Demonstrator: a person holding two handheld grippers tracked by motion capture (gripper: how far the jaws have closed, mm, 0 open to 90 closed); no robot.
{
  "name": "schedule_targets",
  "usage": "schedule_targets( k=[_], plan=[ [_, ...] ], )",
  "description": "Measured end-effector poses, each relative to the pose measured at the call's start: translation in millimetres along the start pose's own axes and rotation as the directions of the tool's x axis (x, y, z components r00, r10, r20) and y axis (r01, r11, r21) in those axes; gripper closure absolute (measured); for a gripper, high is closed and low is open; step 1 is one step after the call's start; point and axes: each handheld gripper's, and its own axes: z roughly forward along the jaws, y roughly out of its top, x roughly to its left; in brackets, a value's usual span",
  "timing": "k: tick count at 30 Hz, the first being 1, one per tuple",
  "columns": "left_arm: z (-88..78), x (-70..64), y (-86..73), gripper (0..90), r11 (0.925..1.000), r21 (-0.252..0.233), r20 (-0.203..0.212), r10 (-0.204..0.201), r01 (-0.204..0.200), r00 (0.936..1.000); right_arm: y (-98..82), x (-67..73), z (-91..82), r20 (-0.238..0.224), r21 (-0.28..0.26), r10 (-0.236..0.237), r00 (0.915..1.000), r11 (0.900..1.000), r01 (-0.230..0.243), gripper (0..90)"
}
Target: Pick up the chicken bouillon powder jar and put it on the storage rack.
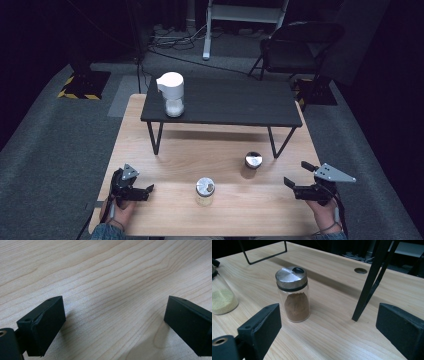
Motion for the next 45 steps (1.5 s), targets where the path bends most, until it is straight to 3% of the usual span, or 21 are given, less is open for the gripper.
schedule_targets(
  k=[15,25,33,45],
  plan=[
    [0.4,-0.5,0.7,3.2,1.0,0.002,-0.005,-0.006,0.006,1.0,1.3,-0.2,-11.5,0.01,-0.037,0.019,0.9998,0.999,-0.019,6.1],
    [1.1,-0.5,1.3,3.2,1.0,0.002,-0.01,-0.008,0.008,0.9999,8.8,0.3,-12.6,0.014,-0.049,-0.007,0.9999,0.999,0.008,6.2],
    [2.3,-1.8,2.6,2.3,0.9999,0.003,-0.016,-0.017,0.017,0.9997,17.1,-3.5,-10.8,-0.022,-0.088,-0.008,0.9997,0.996,0.006,5.8],
    [3.0,-2.7,3.6,2.0,0.9997,0.005,-0.025,-0.025,0.025,0.9994,30.5,0.4,-1.9,-0.059,-0.103,-0.031,0.9978,0.994,0.025,5.4]
  ],
)
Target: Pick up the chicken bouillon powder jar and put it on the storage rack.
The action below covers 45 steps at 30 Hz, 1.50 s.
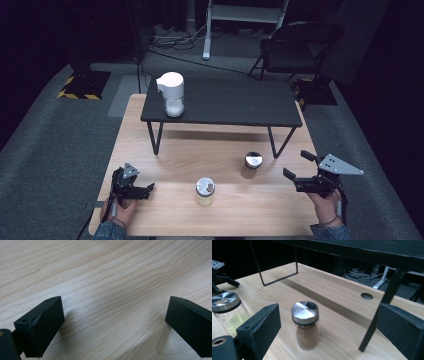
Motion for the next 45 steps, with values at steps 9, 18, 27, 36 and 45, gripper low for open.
schedule_targets(
  k=[9,18,27,36,45],
  plan=[
    [0.0,-0.1,0.1,2.0,1.0,0.0,0.0,0.0,0.0,1.0,11.0,6.5,14.2,-0.056,-0.022,-0.022,0.9982,1.0,0.021,5.2],
    [0.0,-0.1,0.0,2.0,1.0,0.0,-0.001,0.0,0.0,1.0,20.4,19.3,30.7,-0.103,-0.026,-0.032,0.9942,0.999,0.03,4.7],
    [0.0,-0.1,0.0,1.9,1.0,0.0,-0.001,0.0,0.0,1.0,31.8,27.9,45.3,-0.149,-0.033,-0.044,0.9879,0.999,0.04,3.9],
    [0.0,-0.1,-0.1,2.0,1.0,0.0,0.0,0.0,0.0,1.0,34.0,38.0,63.4,-0.201,-0.04,-0.041,0.9787,0.999,0.033,2.3],
    [0.0,-0.2,-0.1,2.0,1.0,0.0,-0.001,0.0,0.0,1.0,38.4,50.9,78.9,-0.236,-0.054,-0.057,0.9701,0.998,0.046,0.7]
  ],
)
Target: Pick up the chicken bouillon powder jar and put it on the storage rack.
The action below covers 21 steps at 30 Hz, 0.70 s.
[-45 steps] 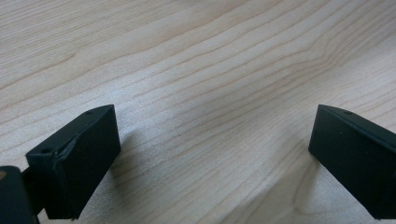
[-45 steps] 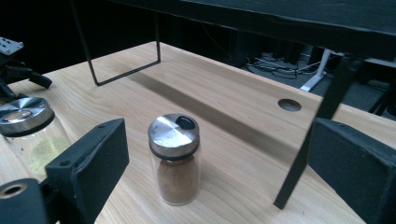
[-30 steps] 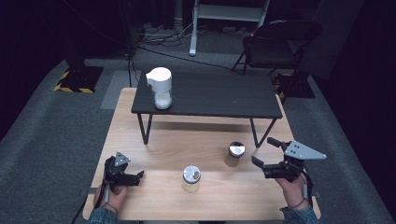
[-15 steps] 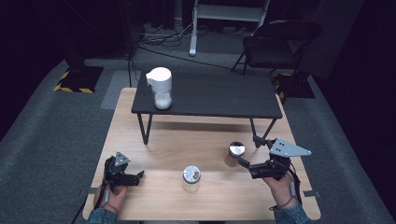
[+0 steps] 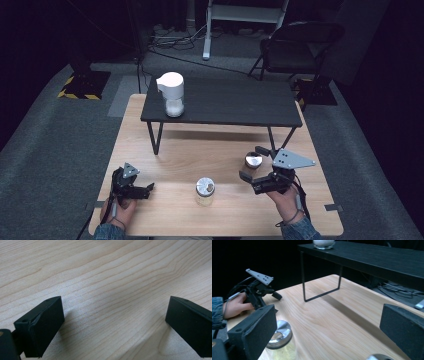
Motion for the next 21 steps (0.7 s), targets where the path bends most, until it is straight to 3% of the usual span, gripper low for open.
schedule_targets(
  k=[13,21],
  plan=[
    [0.0,0.0,0.0,1.9,1.0,0.0,0.0,0.0,0.0,1.0,-6.9,14.8,32.6,-0.085,-0.015,0.004,0.9964,1.0,-0.006,0.0],
    [0.0,0.0,0.0,2.0,1.0,0.0,0.0,0.0,0.0,1.0,-14.7,26.3,47.5,-0.098,-0.014,-0.001,0.9952,1.0,-0.001,0.0]
  ],
)
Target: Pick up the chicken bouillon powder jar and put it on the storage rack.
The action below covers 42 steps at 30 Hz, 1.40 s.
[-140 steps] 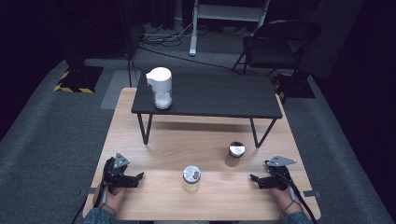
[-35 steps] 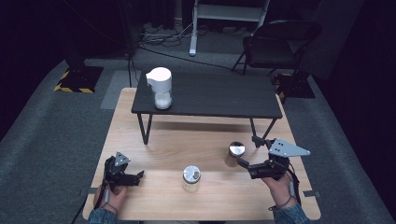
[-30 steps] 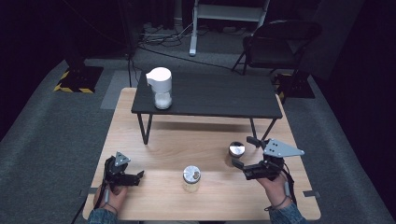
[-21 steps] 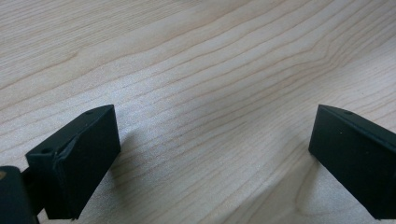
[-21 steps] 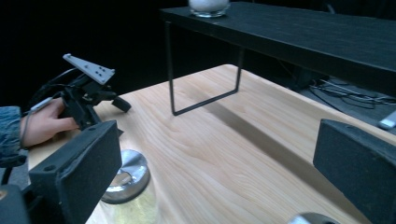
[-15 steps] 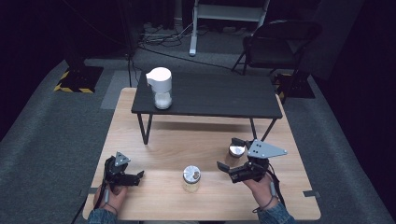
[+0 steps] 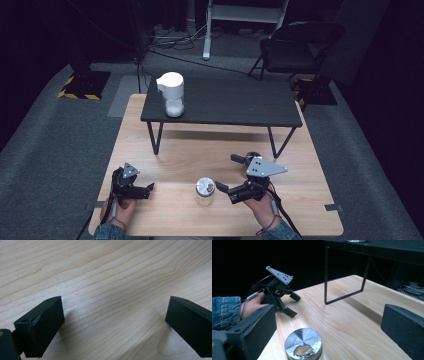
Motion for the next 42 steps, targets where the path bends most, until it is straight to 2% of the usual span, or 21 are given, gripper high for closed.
schedule_targets(
  k=[6,21,33,42],
  plan=[
    [0.0,0.0,0.0,2.0,1.0,0.0,0.0,0.0,0.0,1.0,-9.2,7.1,11.8,0.0,0.009,-0.008,1.0,1.0,0.008,0.0],
    [0.0,0.0,0.0,1.9,1.0,0.0,0.0,0.0,0.0,1.0,-35.8,13.6,33.1,-0.015,0.029,0.023,0.9996,0.999,-0.023,0.0],
    [0.0,0.0,0.0,1.9,1.0,0.0,0.0,0.0,0.0,1.0,-47.7,18.8,42.0,-0.015,0.064,0.024,0.9996,0.998,-0.023,0.1],
    [0.0,-0.1,0.0,1.9,1.0,0.0,0.0,0.001,-0.001,1.0,-57.2,20.5,48.2,-0.021,0.097,0.019,0.9996,0.995,-0.017,4.7]
  ],
)
